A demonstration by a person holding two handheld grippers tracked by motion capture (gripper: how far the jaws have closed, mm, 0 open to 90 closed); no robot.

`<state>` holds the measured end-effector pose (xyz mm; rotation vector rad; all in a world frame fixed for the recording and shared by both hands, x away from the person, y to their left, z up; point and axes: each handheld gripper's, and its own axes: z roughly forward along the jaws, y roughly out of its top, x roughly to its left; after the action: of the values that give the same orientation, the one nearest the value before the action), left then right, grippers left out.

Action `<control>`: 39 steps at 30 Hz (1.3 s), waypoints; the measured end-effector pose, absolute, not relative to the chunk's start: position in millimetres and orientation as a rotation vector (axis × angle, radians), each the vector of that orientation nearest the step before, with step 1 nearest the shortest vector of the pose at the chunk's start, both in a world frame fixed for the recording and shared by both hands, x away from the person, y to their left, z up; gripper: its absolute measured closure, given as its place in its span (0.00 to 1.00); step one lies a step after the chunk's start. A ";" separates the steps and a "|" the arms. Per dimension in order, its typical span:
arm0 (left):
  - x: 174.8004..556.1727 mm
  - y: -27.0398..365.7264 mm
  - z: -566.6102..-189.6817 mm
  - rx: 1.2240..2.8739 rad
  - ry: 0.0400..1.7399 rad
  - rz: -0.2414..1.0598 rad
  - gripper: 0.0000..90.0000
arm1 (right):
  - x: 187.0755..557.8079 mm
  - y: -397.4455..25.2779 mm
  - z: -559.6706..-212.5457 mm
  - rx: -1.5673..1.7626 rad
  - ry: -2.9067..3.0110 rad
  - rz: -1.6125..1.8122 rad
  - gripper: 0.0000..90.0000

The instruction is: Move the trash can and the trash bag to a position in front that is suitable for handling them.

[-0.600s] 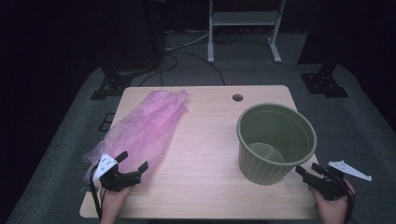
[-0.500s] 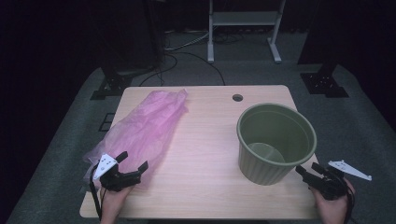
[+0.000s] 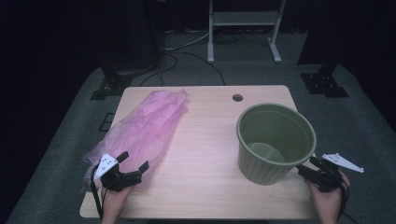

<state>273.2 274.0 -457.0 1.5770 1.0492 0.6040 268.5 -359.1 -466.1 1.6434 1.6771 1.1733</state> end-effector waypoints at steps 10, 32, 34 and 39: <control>272.5 275.3 -456.9 1.571 1.052 0.597 0.02 | 281.1 -348.8 -460.9 1.626 1.723 1.145 0.29; 274.4 283.6 -459.4 1.561 1.085 0.588 0.02 | 334.1 -268.4 -454.6 1.498 1.935 1.170 0.29; 274.6 284.5 -459.0 1.561 1.085 0.591 0.02 | 336.1 -261.5 -453.9 1.481 1.953 1.167 0.29; 275.2 289.3 -458.1 1.550 1.099 0.595 0.02 | 341.0 -243.8 -452.4 1.442 1.992 1.175 0.29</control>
<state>275.2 289.3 -458.1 1.5503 1.0986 0.5952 341.0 -243.8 -452.4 1.4416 1.9924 1.1745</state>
